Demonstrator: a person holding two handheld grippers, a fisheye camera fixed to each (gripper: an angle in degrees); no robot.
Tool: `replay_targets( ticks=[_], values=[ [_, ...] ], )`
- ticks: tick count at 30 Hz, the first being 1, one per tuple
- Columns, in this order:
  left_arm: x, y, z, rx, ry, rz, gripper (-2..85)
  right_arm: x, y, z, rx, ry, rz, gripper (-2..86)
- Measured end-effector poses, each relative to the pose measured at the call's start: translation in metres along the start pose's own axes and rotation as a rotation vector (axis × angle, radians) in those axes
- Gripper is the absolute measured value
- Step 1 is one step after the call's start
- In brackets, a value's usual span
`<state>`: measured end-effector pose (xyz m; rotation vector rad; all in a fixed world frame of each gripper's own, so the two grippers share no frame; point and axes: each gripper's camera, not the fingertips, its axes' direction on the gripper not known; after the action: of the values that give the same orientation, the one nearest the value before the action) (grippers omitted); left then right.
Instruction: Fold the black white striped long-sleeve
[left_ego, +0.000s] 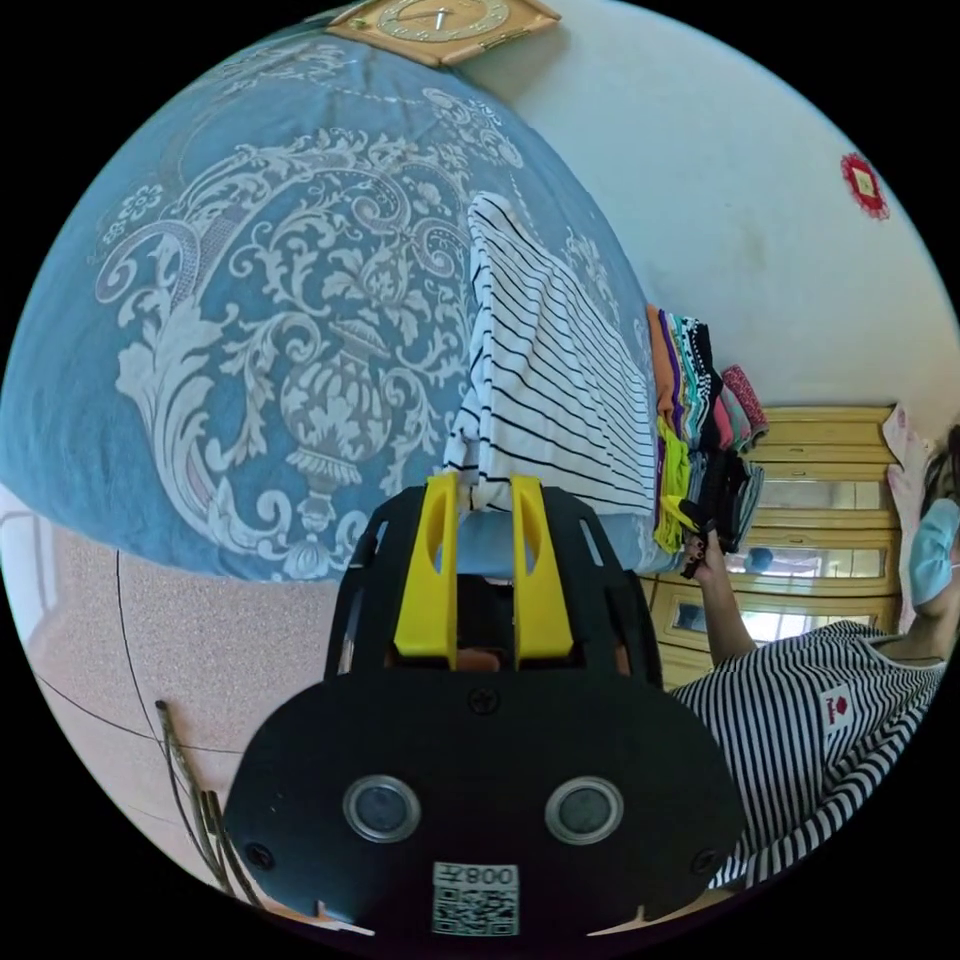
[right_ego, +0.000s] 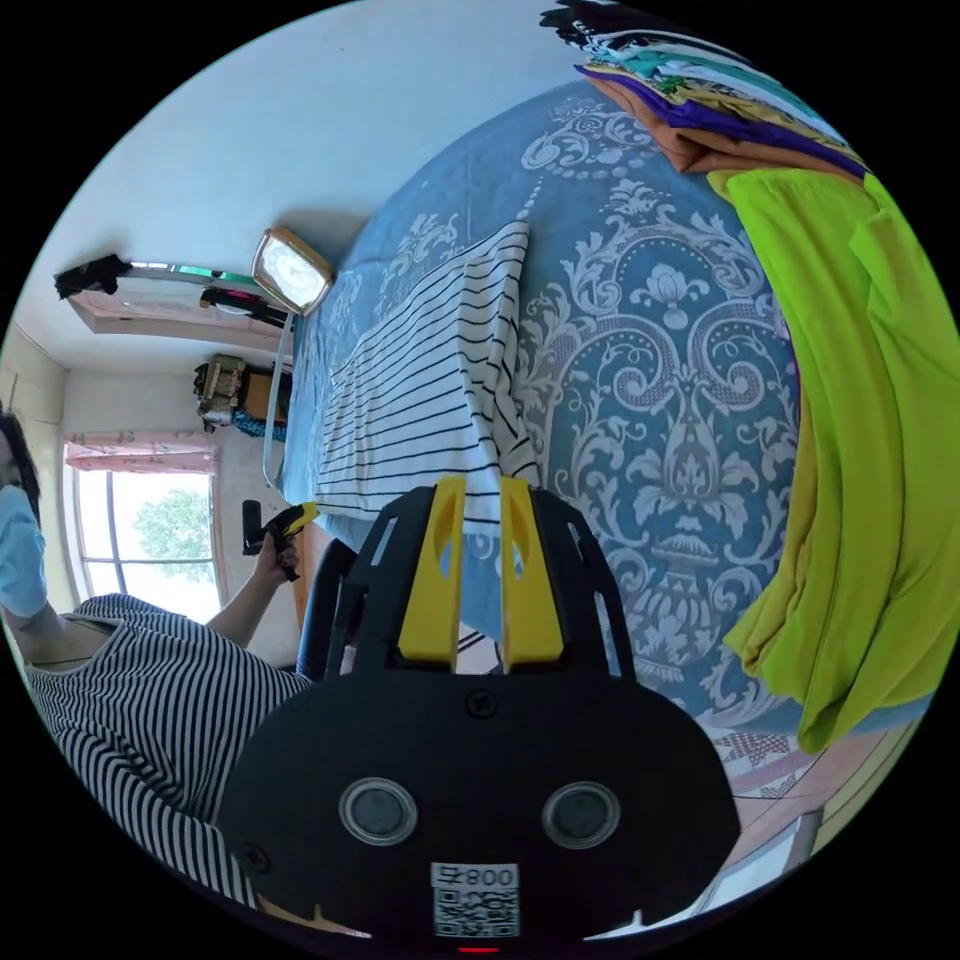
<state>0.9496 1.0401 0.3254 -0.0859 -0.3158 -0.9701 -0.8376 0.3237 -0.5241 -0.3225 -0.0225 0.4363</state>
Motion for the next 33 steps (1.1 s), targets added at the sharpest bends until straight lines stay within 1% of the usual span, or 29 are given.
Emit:
replay_targets(
  ticks=[5, 8, 11, 14, 17, 20, 24, 33],
  values=[
    [-0.008, 0.008, 0.025, -0.047, -0.045, 0.019, 4.6, -0.006, 0.01, 0.003, -0.039, 0.064, -0.024, 6.8],
    [-0.013, 0.015, 0.034, -0.06, -0.048, 0.017, 3.2, -0.006, 0.014, 0.004, -0.059, 0.078, -0.029, 4.7],
    [-0.018, 0.024, 0.035, -0.056, -0.026, 0.026, 2.5, -0.006, 0.018, 0.008, -0.117, 0.088, -0.033, 2.1],
    [-0.021, 0.035, 0.029, -0.037, 0.007, 0.057, 2.0, -0.014, 0.032, -0.008, -0.129, 0.075, -0.091, 1.0],
    [-0.03, 0.047, 0.028, -0.038, 0.022, 0.07, 1.8, -0.02, 0.052, -0.032, -0.121, 0.103, -0.146, 0.6],
    [-0.046, 0.056, 0.04, -0.063, 0.029, 0.036, 1.7, -0.004, 0.069, -0.042, -0.125, 0.055, -0.111, 0.4],
    [-0.062, 0.065, 0.052, -0.085, 0.028, -0.003, 1.7, 0.024, 0.081, -0.044, -0.115, -0.016, -0.011, 0.4],
    [-0.074, 0.088, 0.051, -0.085, 0.041, -0.015, 2.1, 0.025, 0.108, -0.072, -0.11, -0.036, 0.018, 0.4]
  ],
)
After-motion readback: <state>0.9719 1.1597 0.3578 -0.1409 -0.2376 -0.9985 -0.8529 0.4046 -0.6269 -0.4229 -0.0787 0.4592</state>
